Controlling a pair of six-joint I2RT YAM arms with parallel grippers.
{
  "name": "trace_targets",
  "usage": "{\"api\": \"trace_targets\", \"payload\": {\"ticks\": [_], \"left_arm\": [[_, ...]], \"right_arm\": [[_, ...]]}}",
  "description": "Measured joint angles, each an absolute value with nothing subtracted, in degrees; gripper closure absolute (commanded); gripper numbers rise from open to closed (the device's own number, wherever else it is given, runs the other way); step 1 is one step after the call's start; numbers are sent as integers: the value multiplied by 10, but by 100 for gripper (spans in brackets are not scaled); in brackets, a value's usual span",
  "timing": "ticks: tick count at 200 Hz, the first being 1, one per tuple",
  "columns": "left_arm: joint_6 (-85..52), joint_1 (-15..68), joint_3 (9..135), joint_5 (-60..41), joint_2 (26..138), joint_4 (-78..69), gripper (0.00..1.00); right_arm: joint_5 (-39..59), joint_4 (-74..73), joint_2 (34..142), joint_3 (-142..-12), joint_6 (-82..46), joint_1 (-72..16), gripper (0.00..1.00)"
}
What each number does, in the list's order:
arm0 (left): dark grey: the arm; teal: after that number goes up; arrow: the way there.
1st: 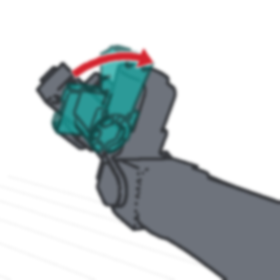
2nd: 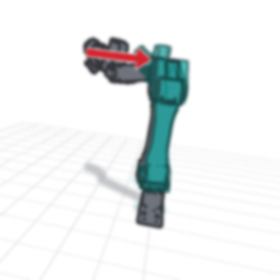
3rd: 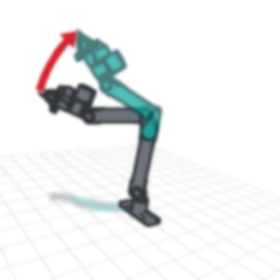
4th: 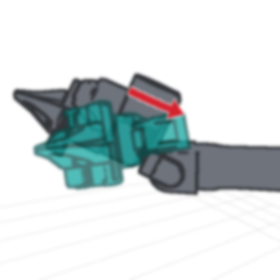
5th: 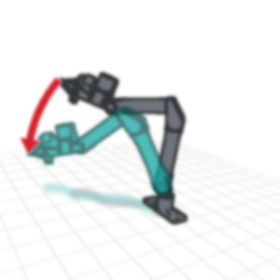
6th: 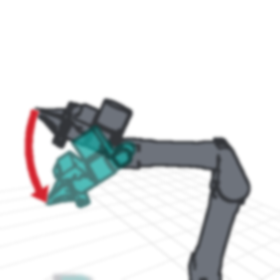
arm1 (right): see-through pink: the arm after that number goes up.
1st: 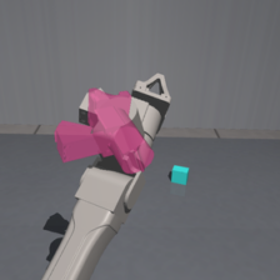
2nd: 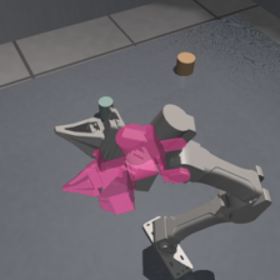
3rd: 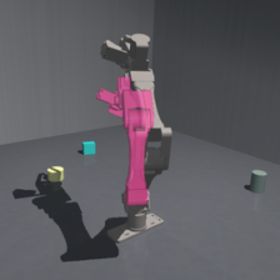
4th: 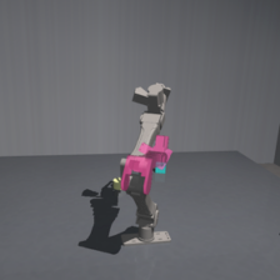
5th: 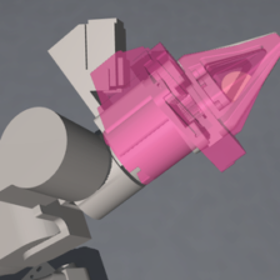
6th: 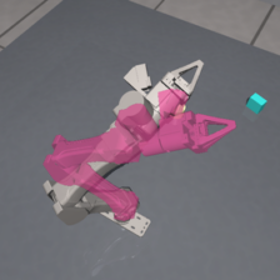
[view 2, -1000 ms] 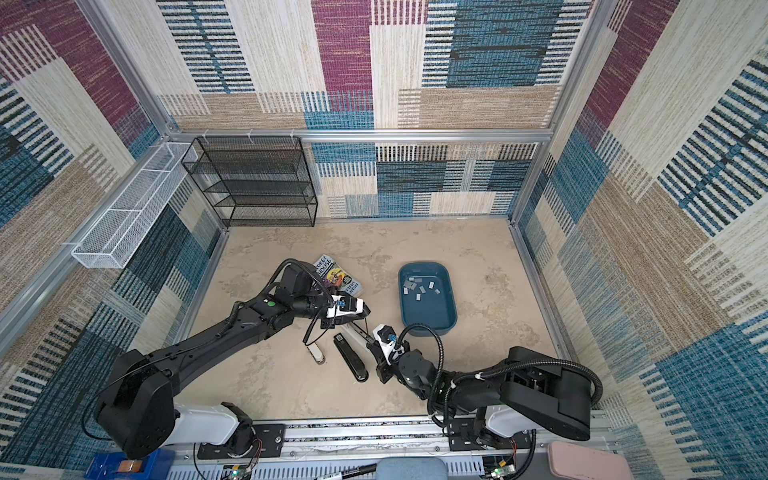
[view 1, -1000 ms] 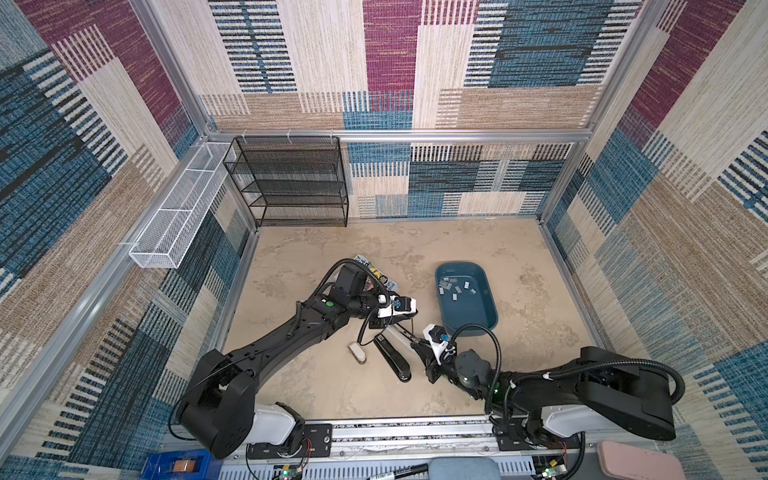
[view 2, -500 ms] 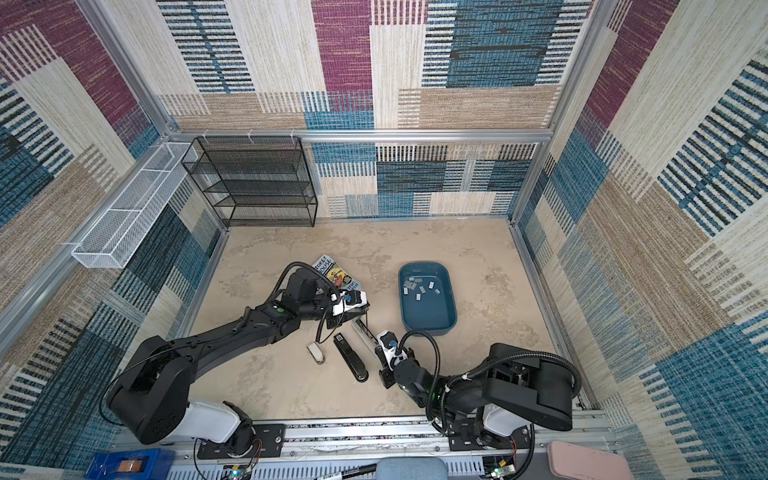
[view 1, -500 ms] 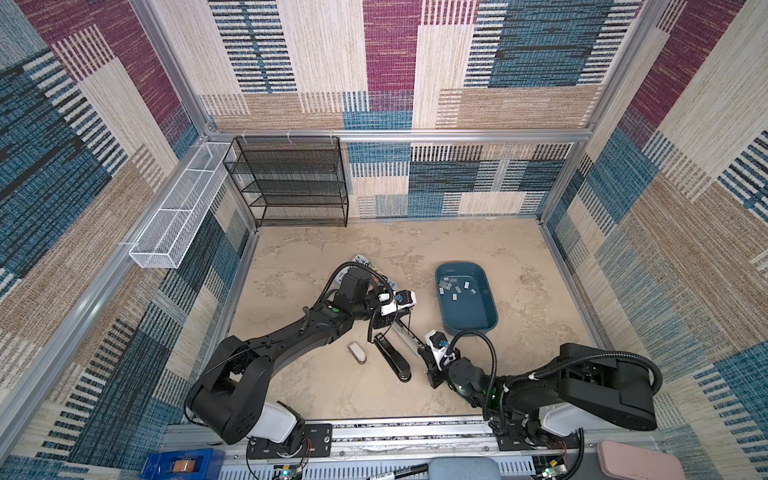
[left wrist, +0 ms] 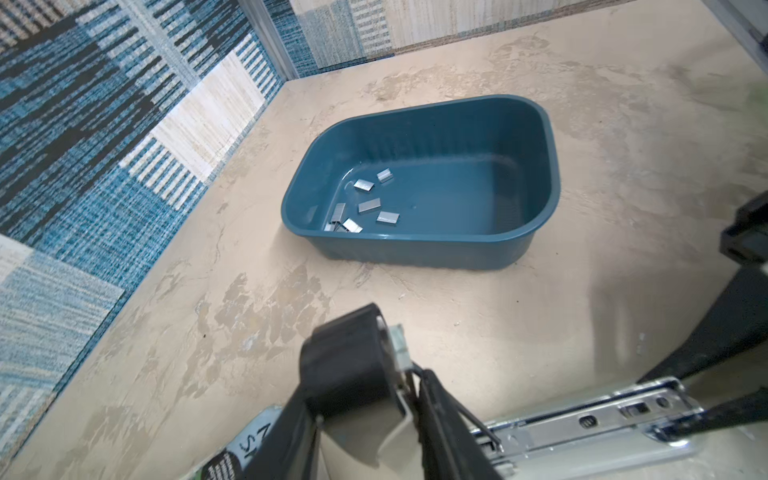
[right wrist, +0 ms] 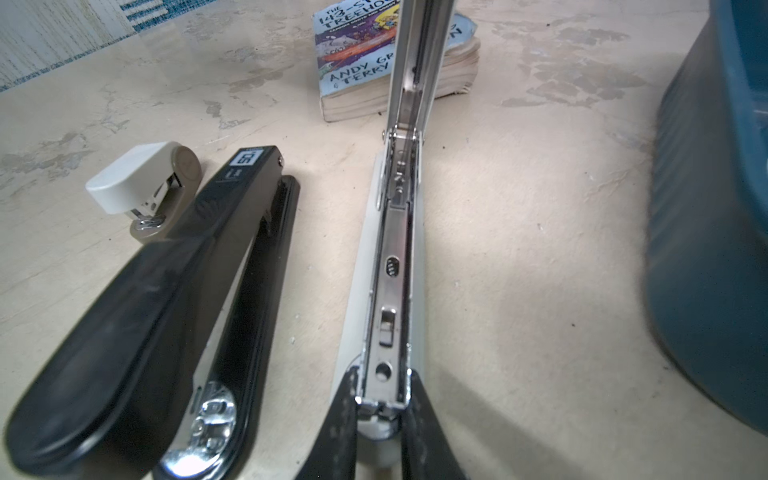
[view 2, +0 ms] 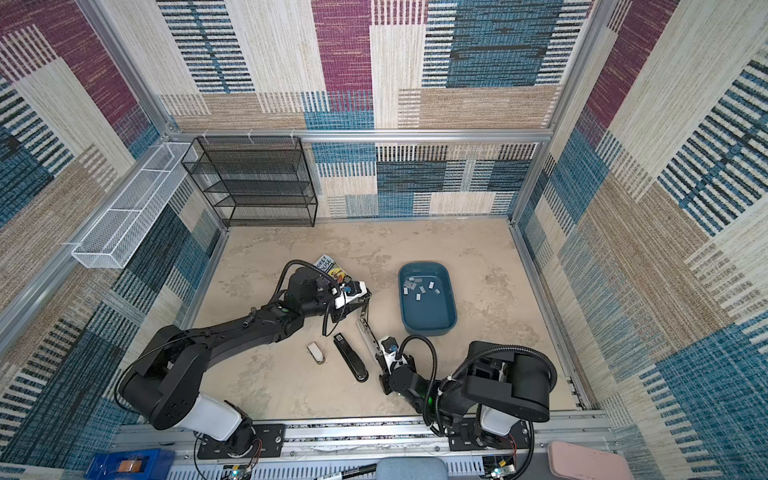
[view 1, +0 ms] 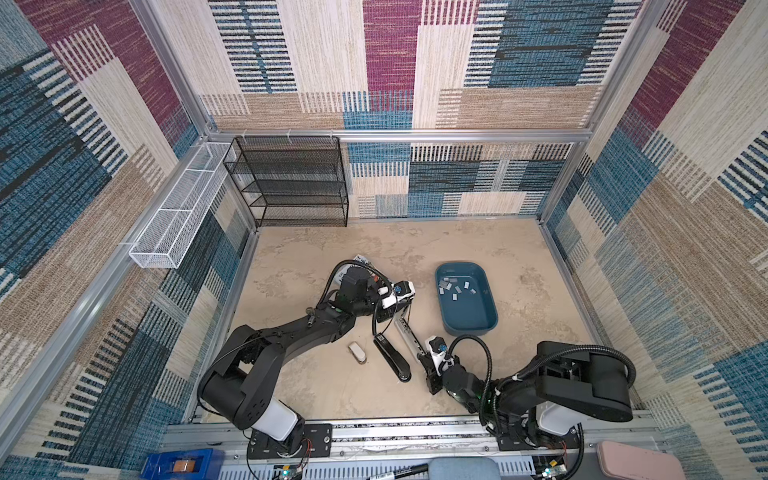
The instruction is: Load the staples into the stapler
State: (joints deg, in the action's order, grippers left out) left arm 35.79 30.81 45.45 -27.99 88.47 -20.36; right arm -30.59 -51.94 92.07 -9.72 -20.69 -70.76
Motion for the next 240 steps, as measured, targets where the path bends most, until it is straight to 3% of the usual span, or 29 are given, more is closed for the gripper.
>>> {"api": "trace_targets", "payload": {"ticks": [93,183,187,202,240], "left_arm": [[240,255,478,-288,938,-222,55],[163,227,495,-238,979,-224,44],[162,227,498,-237,981,-221,40],[167,226,510,-218,983,-216,2],[167,218,543,-167,970,-205,1]], "right_arm": [[-353,-540,962,-114,-261,-735,100],[-352,-545,964,-112,-263,-735,100],[-352,-544,963,-112,-264,-735,100],[-351,-540,961,-114,-266,-735,100],[-349,-517,948,-116,-267,-737,100]]}}
